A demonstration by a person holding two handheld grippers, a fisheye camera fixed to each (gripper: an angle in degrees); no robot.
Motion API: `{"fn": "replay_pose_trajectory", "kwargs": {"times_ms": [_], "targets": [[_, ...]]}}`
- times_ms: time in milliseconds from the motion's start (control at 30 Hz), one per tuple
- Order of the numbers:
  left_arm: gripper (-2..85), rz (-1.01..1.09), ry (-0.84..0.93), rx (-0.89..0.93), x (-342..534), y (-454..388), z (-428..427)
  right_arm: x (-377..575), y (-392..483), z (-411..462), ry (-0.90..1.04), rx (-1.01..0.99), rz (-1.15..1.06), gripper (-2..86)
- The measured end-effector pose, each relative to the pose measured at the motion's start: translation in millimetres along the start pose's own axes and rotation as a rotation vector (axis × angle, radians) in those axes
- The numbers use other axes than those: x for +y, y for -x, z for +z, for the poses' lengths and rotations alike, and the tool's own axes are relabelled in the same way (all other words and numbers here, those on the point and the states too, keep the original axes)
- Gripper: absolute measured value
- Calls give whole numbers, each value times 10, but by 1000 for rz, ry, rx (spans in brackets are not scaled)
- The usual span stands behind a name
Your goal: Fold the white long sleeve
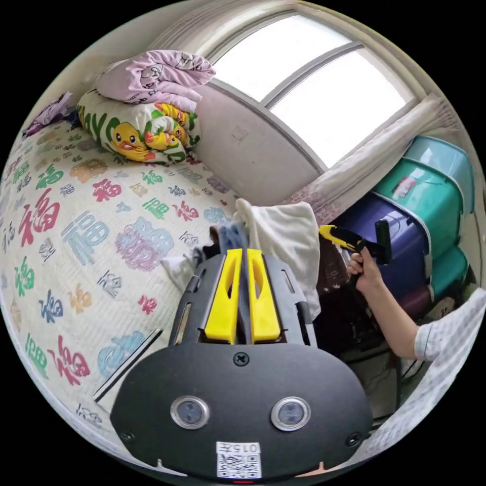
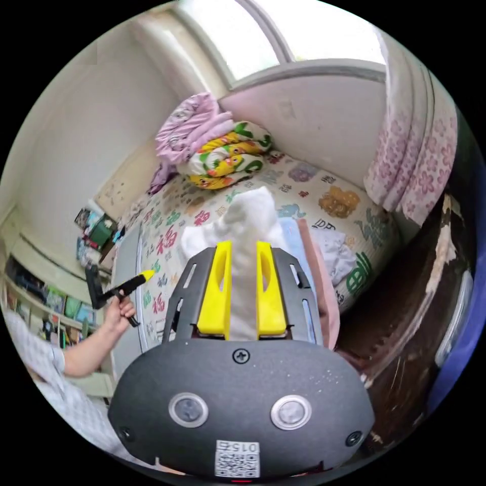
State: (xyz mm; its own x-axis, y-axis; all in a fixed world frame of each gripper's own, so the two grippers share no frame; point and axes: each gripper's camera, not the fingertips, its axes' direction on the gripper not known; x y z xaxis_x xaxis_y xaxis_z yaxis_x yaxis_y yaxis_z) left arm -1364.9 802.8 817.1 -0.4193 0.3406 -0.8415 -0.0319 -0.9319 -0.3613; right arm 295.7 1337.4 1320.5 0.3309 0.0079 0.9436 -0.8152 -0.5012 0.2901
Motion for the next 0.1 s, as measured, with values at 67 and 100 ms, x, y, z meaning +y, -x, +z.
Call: {"fn": "replay_pose_trajectory", "kwargs": {"times_ms": [67, 100], "targets": [[14, -72, 76, -183, 560, 318, -275, 534, 201, -105, -8, -95, -139, 14], [14, -112, 107, -222, 712, 415, -340, 672, 241, -81, 14, -119, -154, 11]]}}
